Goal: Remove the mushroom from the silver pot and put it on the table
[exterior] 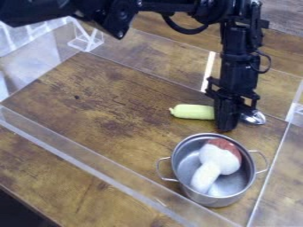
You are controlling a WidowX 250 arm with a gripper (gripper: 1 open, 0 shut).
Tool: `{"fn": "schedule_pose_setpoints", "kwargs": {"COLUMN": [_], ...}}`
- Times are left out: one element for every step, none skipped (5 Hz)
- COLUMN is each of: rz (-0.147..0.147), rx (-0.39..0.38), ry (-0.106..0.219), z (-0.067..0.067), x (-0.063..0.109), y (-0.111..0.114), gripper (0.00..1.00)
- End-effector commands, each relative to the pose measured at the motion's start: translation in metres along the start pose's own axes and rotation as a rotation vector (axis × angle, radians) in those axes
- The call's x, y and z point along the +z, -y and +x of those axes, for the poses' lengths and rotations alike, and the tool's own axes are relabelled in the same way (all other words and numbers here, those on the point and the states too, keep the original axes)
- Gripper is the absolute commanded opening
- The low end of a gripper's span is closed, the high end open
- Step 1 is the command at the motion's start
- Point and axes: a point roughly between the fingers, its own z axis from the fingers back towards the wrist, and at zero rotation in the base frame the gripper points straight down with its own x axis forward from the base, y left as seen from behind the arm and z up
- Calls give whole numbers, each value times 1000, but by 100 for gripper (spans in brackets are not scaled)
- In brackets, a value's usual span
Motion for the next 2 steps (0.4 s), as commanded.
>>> {"fn": "schedule_pose_setpoints", "kwargs": {"rz": [42, 36], "rx": [-16, 9], "ry": [127, 133], "z": [5, 10], "x": [55, 53], "y": [15, 14], "gripper": [0, 0]}}
